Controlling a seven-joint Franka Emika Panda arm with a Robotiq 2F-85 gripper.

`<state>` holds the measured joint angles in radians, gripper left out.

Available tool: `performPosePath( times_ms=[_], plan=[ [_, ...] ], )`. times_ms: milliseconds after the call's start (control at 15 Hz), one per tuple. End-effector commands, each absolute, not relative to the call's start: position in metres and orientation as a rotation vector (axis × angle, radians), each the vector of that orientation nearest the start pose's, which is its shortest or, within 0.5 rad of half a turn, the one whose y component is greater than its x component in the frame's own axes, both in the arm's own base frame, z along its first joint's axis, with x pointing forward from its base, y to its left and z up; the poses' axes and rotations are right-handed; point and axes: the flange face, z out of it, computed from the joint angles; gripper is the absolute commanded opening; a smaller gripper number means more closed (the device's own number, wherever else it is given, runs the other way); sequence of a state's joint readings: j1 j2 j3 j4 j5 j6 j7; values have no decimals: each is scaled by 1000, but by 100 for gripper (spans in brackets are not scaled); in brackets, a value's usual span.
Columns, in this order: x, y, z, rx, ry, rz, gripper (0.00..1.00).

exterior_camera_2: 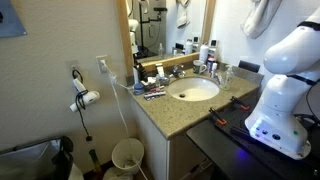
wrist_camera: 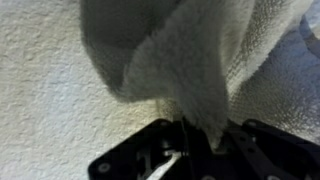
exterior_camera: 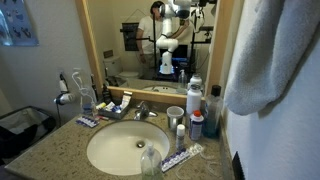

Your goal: Take the towel off the wall and place it on the counter

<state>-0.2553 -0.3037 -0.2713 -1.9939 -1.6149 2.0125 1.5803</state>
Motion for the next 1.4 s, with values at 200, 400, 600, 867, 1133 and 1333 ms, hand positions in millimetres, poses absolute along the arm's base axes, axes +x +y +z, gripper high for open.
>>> performPosePath(
  times_ms=[200, 400, 600, 867, 1133, 1333],
  plan=[
    [400, -312, 725, 1110, -1334, 1140, 3],
    [409, -292, 752, 1106, -1332, 1208, 3],
    [431, -249, 762, 1250, -1307, 1299, 3],
    [468, -158, 759, 1536, -1206, 1383, 3],
    [488, -59, 759, 1806, -1047, 1393, 3],
    [491, 11, 753, 2003, -907, 1376, 3]
  ],
)
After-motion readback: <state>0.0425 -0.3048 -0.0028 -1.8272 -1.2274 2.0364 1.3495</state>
